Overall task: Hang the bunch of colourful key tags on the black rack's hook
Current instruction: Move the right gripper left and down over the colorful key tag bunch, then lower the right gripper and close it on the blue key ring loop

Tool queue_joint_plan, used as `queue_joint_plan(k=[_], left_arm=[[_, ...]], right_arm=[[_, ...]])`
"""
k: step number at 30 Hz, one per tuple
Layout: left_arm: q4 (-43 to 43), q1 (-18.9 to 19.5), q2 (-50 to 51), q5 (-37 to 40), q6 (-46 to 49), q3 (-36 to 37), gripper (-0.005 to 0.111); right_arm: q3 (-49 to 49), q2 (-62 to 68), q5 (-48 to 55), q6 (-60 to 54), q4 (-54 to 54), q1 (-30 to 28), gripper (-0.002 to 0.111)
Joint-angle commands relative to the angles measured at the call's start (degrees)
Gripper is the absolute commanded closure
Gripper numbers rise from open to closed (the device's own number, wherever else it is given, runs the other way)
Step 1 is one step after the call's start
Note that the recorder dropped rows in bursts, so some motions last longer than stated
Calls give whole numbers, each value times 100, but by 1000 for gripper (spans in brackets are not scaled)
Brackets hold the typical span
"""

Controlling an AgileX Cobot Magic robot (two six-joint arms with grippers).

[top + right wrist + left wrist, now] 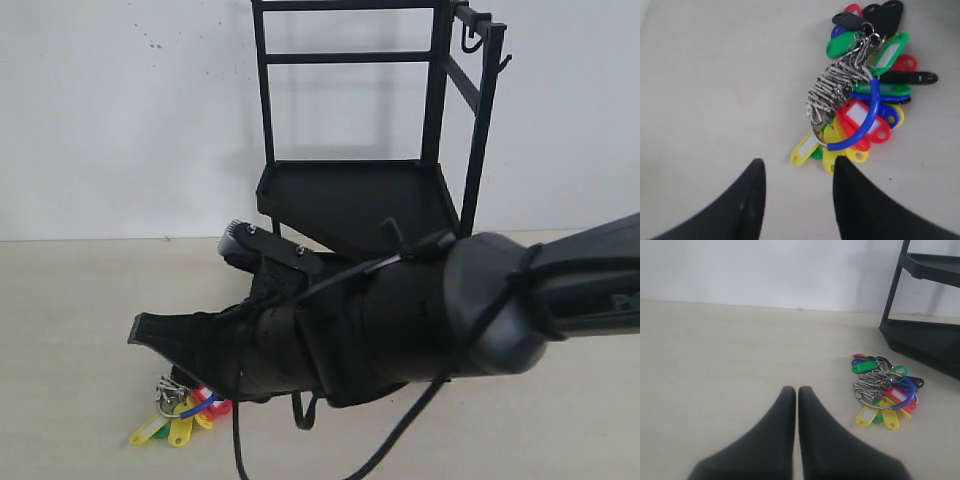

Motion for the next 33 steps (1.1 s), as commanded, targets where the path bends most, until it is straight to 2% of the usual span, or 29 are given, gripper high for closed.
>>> queue_joint_plan(k=[1,6,17,19,22,23,26,33], left_arm=[[18,-6,-12,-23,20,-8,102],[18,-6,-12,-23,20,-8,102],[18,-6,-12,-23,20,-8,102],[18,-6,-12,-23,20,-8,102],[18,-6,-12,-23,20,-8,102],[18,-6,-12,-23,20,-8,102],[18,-6,-12,-23,20,-8,102],[18,-6,-12,-23,20,-8,102]], right_arm=[[-302,494,384,297,-8,-64,74],[-417,878,699,731,-8,-343,74],[-417,902,928,732,-8,-685,74],[-417,950,938,721,-8,-685,69],[-417,1085,995,732,-8,-685,53],[-417,1107,1007,760,-8,-685,52],[-454,1145,1029,621,-8,-685,61],[-914,1292,1029,783,-8,-685,61]])
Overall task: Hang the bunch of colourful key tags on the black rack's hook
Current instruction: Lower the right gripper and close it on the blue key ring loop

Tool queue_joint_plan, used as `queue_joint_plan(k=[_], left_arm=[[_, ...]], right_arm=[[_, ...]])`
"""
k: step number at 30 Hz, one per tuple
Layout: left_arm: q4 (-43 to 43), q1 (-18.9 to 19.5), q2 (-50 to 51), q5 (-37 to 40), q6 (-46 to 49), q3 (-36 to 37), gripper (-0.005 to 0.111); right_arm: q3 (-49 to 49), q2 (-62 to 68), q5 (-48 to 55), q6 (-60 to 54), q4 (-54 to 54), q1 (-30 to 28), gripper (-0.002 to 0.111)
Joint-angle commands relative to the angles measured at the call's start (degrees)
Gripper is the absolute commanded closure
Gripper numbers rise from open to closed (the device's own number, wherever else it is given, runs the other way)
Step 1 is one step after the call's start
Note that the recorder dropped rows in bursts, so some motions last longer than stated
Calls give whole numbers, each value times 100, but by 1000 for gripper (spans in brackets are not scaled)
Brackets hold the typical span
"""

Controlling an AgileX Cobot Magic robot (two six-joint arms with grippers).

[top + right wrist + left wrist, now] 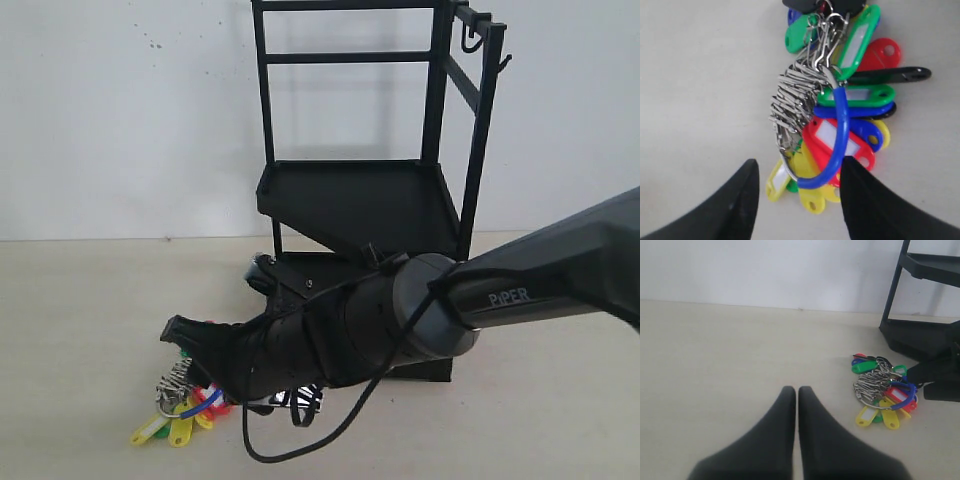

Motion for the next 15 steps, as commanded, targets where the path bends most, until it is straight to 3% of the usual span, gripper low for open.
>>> queue_joint_plan(k=[1,15], left_arm=[[18,-6,-12,-23,20,-8,102],[18,-6,-12,-23,20,-8,102]], right_arm=[[-208,125,27,158,-8,-37,61],[-220,388,-53,201,-8,-47,61]])
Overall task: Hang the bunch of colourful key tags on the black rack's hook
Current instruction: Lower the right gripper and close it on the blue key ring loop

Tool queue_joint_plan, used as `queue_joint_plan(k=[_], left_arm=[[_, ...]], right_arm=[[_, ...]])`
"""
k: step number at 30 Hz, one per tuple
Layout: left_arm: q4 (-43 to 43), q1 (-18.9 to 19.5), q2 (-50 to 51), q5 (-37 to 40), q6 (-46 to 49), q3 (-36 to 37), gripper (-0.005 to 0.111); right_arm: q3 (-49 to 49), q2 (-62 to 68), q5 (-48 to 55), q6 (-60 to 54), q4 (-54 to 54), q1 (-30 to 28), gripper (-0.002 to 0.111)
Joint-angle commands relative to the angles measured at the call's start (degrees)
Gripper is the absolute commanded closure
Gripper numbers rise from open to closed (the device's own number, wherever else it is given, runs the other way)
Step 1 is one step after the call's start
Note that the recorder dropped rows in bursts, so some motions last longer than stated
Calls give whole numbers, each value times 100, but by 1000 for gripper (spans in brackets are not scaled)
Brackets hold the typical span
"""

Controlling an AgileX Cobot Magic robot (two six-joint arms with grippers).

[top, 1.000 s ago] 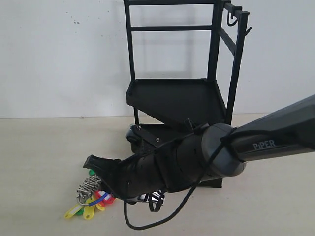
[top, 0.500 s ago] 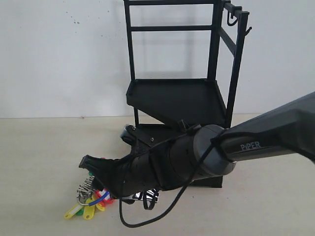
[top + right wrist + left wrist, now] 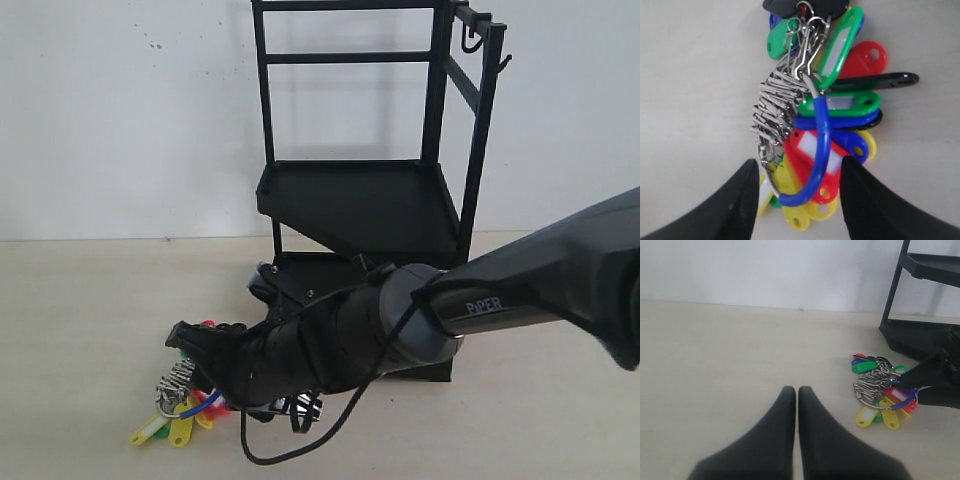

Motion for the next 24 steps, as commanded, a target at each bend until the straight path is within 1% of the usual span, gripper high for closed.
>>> queue_joint_plan(k=[1,8,12,17,24], left_arm=[[18,-6,-12,-23,20,-8,102],[18,-6,-12,-23,20,-8,102],[18,-6,-12,-23,20,-8,102],[18,-6,-12,-23,20,-8,102],[18,-6,-12,-23,20,-8,102]], right_arm=[[-37,95,-15,14,-8,-24,61],[-482,263,-11,14,-8,-24,61],[-676,391,-22,379,-8,-24,61],[-676,522,161,480,-8,-24,61],[-698,575,136,505,-8,-24,61]])
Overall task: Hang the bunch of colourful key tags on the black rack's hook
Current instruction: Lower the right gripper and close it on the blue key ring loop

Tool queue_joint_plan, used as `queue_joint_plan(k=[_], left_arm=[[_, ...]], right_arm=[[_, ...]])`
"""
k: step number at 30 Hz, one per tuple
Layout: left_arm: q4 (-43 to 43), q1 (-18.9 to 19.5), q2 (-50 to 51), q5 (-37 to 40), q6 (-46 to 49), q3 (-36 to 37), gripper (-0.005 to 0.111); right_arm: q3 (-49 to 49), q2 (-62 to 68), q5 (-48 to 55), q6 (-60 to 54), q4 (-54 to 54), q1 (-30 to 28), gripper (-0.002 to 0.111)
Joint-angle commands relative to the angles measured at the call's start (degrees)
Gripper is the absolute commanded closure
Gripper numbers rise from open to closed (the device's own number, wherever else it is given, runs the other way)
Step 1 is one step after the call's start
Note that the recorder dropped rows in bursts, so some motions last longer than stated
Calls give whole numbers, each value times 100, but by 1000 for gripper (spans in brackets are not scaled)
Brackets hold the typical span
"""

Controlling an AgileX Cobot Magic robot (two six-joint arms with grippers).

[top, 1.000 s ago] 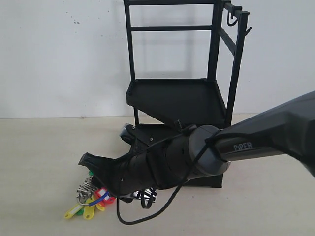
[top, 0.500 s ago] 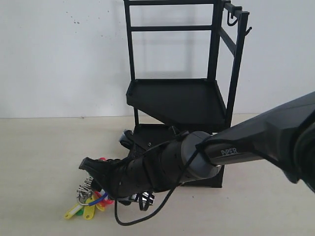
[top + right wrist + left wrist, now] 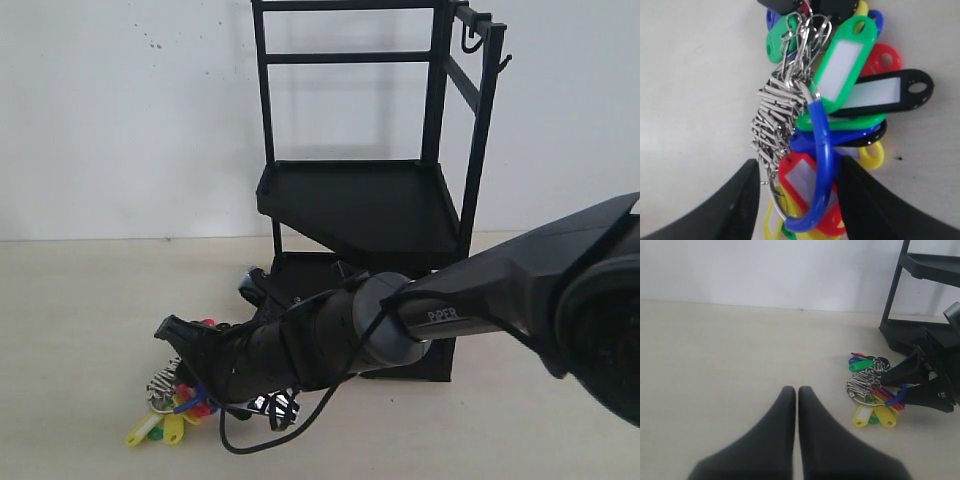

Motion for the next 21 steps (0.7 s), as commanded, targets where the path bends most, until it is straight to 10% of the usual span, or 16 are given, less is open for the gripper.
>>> queue_joint_plan(k=[1,8,21], left_arm=[[18,-6,-12,-23,20,-8,102],[18,-6,-12,-23,20,-8,102],[18,-6,-12,-23,20,-8,102]], right_arm=[[-41,16,-36,-5,-8,-13,61],[-54,16,-49,-5,-8,-13,63],[-54,16,-15,-123,-8,-13,109]])
